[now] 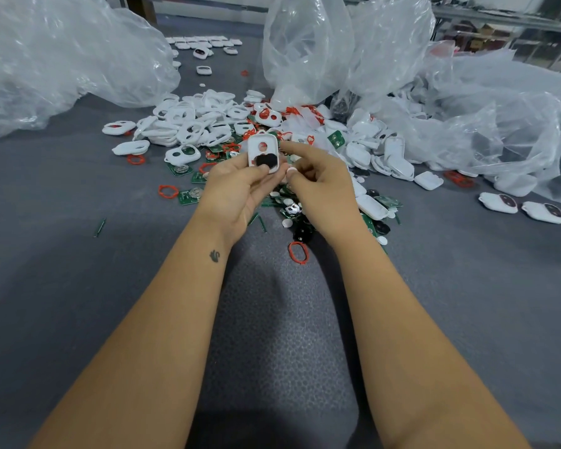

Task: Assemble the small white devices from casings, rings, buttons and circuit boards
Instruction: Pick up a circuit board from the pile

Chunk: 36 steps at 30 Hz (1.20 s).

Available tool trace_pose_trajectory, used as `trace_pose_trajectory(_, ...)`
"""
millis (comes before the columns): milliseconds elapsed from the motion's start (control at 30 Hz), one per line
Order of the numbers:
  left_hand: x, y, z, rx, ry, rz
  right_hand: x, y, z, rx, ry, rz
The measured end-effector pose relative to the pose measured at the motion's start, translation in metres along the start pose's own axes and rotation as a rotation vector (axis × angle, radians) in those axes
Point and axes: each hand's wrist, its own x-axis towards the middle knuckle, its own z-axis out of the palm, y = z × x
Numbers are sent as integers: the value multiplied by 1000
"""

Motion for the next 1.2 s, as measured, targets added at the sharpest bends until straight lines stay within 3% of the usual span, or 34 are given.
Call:
trace_pose_trajectory(100,-1,-1,1,29,17,4,-2,-1,-1,-12,27,-3)
trace_pose_trajectory(300,-2,0,2,42,38,18,-5,2,1,-366,-35,-143)
trace_pose_trajectory(400,-3,-1,2,76,11,22,-5,3,0,-416,-54,-159)
trace_pose_trajectory(633,0,0,3,53,61,46,0,-3,1,226,63,88)
trace_pose_trajectory(800,-3,-1,4,113,65,24,1,-2,-8,639,54,173)
trace_pose_trajectory(1000,-5,-6,7,311,23,52,4,-3,-16,700,97,247)
trace_pose_trajectory(1200,-6,-9,7,396,-10,97,4,-4,-18,777,34,313)
